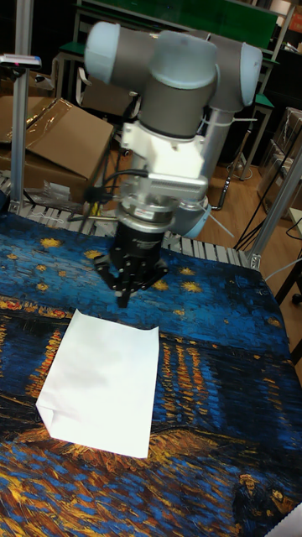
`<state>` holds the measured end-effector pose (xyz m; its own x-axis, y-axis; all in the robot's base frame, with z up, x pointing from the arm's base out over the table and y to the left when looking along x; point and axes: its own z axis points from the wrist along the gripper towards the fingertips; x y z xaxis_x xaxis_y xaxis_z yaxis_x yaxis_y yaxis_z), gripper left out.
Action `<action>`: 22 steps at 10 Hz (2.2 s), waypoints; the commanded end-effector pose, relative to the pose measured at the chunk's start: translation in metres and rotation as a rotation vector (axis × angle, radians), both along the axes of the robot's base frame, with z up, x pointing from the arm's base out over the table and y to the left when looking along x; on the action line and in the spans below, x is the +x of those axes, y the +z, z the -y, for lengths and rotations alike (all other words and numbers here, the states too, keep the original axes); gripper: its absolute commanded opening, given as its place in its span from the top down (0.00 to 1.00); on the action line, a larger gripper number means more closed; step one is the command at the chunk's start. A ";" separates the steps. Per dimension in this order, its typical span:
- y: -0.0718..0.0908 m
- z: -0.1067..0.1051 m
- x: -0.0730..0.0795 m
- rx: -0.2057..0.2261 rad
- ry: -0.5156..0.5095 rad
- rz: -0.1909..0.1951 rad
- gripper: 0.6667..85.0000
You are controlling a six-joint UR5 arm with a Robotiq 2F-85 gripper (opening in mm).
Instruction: Flip over and spread out the paper that is laid flat on the table
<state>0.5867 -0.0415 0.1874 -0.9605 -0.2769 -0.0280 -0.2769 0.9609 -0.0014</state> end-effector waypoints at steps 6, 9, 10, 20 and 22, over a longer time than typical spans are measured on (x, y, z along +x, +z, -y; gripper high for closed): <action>-0.014 0.062 0.064 -0.037 0.105 0.000 1.00; -0.018 0.061 0.062 -0.020 0.107 0.001 1.00; -0.018 0.061 0.057 -0.017 0.102 -0.016 1.00; -0.038 0.055 0.083 0.015 -0.025 0.016 1.00; -0.060 0.065 0.102 0.009 0.019 0.022 0.93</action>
